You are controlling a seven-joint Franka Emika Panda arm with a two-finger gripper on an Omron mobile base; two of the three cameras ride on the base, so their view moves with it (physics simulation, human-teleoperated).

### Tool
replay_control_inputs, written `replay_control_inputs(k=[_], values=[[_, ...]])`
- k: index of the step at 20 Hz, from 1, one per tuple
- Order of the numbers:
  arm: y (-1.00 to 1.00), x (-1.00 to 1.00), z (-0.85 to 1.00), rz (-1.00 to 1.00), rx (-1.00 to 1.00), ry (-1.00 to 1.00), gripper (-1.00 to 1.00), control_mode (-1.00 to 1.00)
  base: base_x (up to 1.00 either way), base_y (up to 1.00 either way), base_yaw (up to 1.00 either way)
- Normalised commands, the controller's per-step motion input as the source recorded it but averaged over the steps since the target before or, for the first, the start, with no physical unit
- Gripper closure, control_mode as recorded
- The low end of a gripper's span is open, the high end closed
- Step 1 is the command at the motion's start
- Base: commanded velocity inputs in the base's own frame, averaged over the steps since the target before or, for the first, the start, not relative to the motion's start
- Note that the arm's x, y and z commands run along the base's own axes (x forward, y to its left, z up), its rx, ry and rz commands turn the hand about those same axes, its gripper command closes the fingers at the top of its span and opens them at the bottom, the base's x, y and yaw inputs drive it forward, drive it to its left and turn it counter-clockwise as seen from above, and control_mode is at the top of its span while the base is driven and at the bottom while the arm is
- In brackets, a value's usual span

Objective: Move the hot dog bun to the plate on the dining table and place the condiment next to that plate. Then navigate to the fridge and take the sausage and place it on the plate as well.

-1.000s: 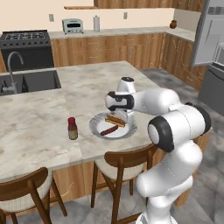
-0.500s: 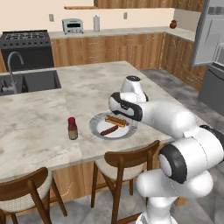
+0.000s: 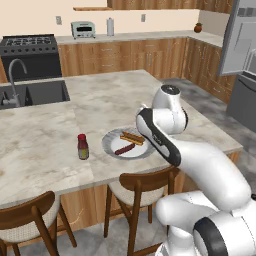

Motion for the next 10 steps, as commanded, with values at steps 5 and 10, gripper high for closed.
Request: replay_control_inputs(k=[5, 10], values=[[-0.30, -0.60, 0.60, 0.00, -0.05, -0.18, -1.00, -1.00, 0.00, 0.00, 0.00], [-0.25, -0.62, 0.64, 0.02, -0.11, -0.22, -1.00, -1.00, 0.00, 0.00, 0.00]])
